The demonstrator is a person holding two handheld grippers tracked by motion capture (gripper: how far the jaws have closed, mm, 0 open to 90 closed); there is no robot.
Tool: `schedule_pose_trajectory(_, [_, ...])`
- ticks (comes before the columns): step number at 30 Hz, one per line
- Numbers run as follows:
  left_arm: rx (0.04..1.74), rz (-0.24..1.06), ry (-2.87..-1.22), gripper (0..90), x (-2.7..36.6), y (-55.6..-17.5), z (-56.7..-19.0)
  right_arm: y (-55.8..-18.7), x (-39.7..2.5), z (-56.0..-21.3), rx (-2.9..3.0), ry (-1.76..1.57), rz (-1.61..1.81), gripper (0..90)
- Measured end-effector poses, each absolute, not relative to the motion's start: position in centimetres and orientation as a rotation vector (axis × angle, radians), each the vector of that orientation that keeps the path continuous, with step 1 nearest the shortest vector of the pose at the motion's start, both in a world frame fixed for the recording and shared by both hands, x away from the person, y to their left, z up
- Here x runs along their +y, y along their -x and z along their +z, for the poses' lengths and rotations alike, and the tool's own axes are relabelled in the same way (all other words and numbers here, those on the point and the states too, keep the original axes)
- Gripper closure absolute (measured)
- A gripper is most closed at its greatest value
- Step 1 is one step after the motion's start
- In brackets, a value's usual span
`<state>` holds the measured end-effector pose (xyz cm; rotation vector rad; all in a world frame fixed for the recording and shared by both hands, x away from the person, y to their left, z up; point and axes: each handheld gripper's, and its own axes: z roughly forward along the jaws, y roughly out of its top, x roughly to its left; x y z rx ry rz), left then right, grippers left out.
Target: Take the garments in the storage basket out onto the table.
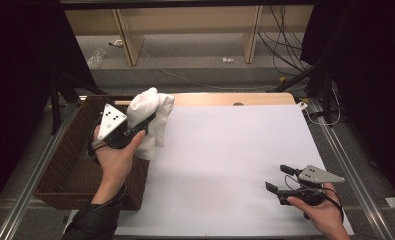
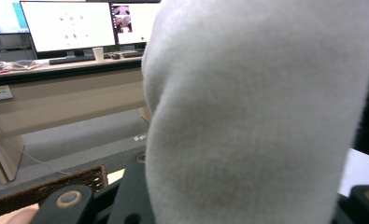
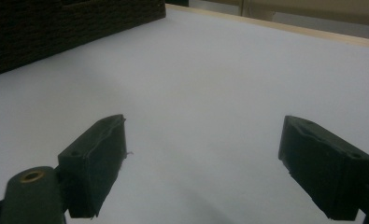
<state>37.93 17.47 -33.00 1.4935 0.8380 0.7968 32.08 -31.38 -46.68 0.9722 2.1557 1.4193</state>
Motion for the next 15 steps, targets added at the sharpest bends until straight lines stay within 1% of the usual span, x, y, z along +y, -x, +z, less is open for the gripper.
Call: schedule_pose_trajectory(15, [0.829,0.781,-1.501,69.0,16.92,-37.88,-33.15,-32.06,-31.39,-46.65,2.152,-0.973,1.422,16.1])
